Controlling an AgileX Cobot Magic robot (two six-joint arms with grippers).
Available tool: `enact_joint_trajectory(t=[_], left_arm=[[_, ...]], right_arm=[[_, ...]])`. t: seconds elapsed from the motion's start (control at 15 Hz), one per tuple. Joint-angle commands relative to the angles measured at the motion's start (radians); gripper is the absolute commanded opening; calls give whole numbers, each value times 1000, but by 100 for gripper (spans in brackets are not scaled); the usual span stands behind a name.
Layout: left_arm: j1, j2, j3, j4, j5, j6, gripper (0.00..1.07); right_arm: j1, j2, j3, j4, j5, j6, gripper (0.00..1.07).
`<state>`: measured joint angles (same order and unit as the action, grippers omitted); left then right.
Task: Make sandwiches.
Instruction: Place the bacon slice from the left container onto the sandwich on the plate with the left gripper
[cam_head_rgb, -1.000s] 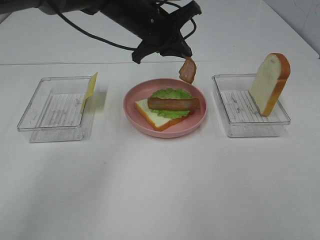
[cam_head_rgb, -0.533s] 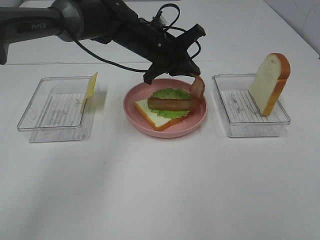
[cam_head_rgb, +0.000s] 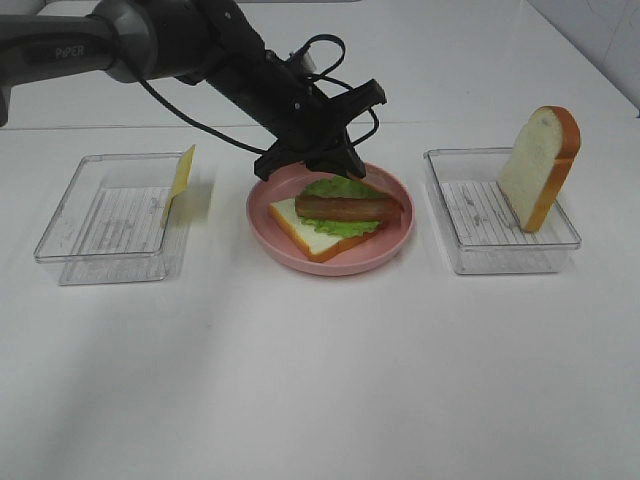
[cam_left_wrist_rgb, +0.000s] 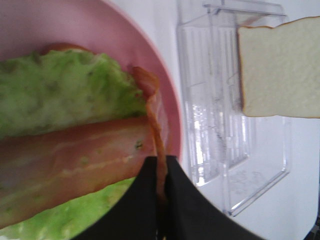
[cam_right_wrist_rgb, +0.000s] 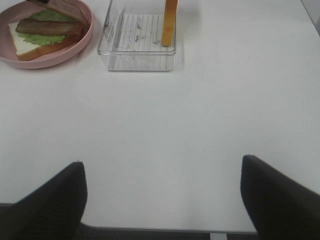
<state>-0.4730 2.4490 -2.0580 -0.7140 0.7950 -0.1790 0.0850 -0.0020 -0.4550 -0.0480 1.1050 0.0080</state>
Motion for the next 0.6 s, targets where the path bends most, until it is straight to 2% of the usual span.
enact_joint_trajectory(t=[0.07,0.27,0.53,0.6], left_arm=[[-1,-3,-5,98,41,-81,0],[-1,-3,-5,199,81,-146,0],[-4,-3,-5,309,98,-150,0],[-4,-3,-5,315,100,-150,6]], right_arm=[[-7,-33,5,0,-9,-8,81],[-7,-33,5,0,-9,-8,81],[-7,-33,5,0,-9,-8,81],[-7,-33,5,0,-9,-8,81]])
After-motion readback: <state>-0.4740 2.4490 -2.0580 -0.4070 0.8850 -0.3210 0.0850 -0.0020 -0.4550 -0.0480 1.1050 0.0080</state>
